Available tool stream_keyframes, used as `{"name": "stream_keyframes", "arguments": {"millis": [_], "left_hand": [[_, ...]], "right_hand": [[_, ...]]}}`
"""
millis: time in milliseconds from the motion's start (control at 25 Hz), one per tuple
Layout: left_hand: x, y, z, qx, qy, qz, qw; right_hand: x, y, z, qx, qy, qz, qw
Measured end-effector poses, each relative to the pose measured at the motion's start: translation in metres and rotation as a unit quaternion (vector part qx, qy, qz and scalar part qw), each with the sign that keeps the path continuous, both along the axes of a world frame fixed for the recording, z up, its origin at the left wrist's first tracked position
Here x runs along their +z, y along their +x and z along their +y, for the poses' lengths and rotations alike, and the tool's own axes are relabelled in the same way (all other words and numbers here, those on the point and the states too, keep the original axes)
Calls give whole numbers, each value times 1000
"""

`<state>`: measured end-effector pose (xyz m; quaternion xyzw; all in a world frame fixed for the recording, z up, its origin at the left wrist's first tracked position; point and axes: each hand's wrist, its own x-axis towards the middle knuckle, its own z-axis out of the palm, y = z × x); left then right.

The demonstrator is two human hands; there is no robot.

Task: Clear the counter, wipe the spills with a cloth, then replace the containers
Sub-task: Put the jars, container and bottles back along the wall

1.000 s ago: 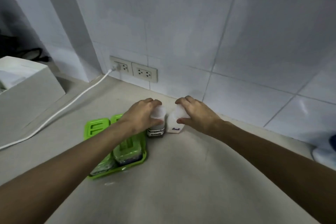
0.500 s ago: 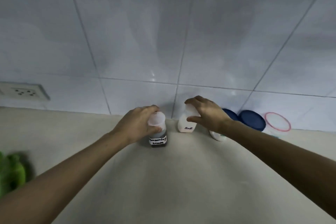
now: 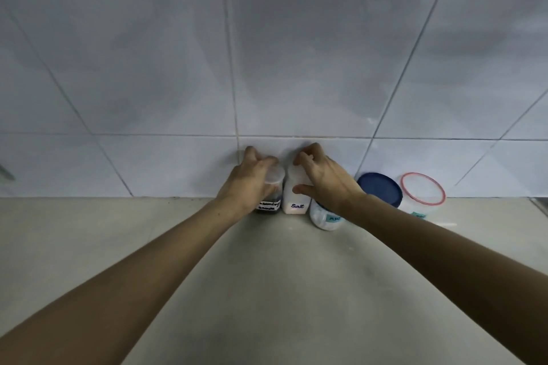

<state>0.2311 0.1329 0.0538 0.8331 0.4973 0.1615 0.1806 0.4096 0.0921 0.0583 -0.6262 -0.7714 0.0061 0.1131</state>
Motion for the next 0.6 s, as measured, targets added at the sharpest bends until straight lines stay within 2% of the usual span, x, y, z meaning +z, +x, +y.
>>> {"name": "stream_keyframes", "arguments": {"millis": [280, 400, 520, 600], "left_hand": [[-5, -8, -12, 29, 47, -9, 998], [-6, -35, -34, 51, 53, -29, 997], [-20, -85, -82, 96, -7, -67, 993], [-35, -131, -126, 134, -43, -82, 987]], "right_hand": [[-2, -9, -13, -29, 39, -28, 998], [-2, -28, -33, 31, 132, -89, 987], [-11, -66, -62, 81, 143, -16, 986], [-26, -110, -76, 110, 92, 16, 990]]}}
